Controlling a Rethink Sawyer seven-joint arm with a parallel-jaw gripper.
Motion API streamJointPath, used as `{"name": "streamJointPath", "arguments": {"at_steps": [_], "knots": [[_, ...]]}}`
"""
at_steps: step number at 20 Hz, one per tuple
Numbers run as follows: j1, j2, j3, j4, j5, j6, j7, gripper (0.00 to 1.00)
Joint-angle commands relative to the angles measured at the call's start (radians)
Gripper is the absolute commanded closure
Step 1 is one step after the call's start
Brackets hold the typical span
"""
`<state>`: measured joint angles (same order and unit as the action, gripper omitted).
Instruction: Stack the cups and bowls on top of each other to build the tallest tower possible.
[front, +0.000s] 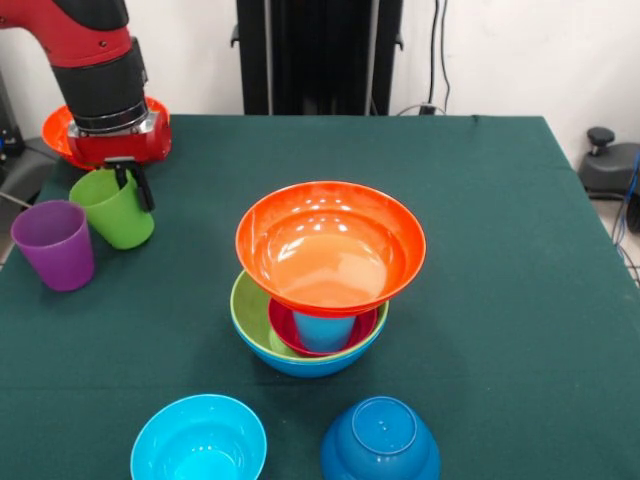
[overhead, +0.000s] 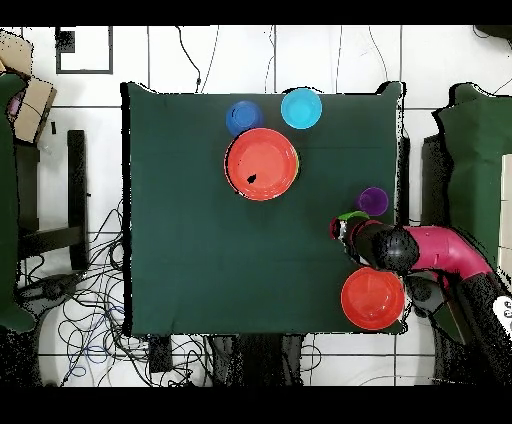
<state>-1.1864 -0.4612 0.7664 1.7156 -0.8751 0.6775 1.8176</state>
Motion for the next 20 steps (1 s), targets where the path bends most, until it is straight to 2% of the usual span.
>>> {"name": "streamJointPath", "arguments": {"at_steps": [1, 6, 13, 20], "knots": [[0.105, -0.096, -0.021, 0.045, 0.034, 0.117, -0.126, 1.00], [0.174, -0.167, -0.038, 0.077, 0.082, 0.134, -0.052, 1.00], [0.283, -0.399, -0.054, 0.139, 0.214, 0.240, 0.010, 1.00], [0.389, -0.455, -0.093, 0.098, 0.267, 0.322, 0.048, 1.00]]}}
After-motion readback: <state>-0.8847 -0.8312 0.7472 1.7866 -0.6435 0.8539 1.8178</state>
